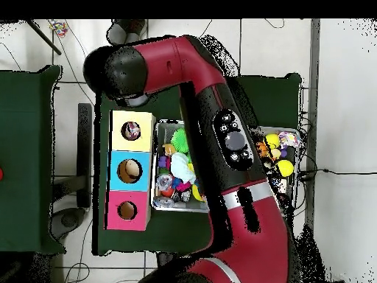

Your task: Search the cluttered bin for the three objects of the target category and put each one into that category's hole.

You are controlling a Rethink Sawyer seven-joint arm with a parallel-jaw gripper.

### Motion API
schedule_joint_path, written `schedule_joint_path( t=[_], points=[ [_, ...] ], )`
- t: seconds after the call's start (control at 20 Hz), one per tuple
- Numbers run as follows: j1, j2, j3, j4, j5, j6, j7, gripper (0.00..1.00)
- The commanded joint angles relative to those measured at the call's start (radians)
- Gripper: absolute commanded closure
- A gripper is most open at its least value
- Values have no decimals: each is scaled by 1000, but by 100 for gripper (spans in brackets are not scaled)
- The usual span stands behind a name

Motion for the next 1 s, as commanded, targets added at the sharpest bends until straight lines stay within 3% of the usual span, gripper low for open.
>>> schedule_joint_path(
  t=[0.05,0.3,0.55,0.7,1.0],
  points=[
    [52,40,-104,118,45,-101,278,100],
    [132,-13,-169,289,81,-221,436,100],
    [199,-19,-212,416,125,-363,528,100],
    [220,-39,-240,481,148,-434,559,100],
    [206,-83,-262,560,190,-456,536,100]
  ],
)
